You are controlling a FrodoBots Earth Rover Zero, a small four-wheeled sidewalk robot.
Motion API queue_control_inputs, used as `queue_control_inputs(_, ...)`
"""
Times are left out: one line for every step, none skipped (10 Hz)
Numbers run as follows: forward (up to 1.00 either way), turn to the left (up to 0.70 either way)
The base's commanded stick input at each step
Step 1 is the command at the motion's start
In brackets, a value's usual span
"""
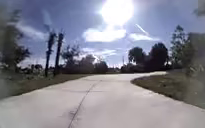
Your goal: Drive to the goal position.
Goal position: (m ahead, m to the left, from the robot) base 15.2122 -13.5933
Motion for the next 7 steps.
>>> queue_control_inputs(0.85, 0.00)
queue_control_inputs(0.85, 0.00)
queue_control_inputs(0.85, 0.00)
queue_control_inputs(0.85, 0.00)
queue_control_inputs(0.85, 0.00)
queue_control_inputs(0.85, 0.00)
queue_control_inputs(0.85, 0.00)
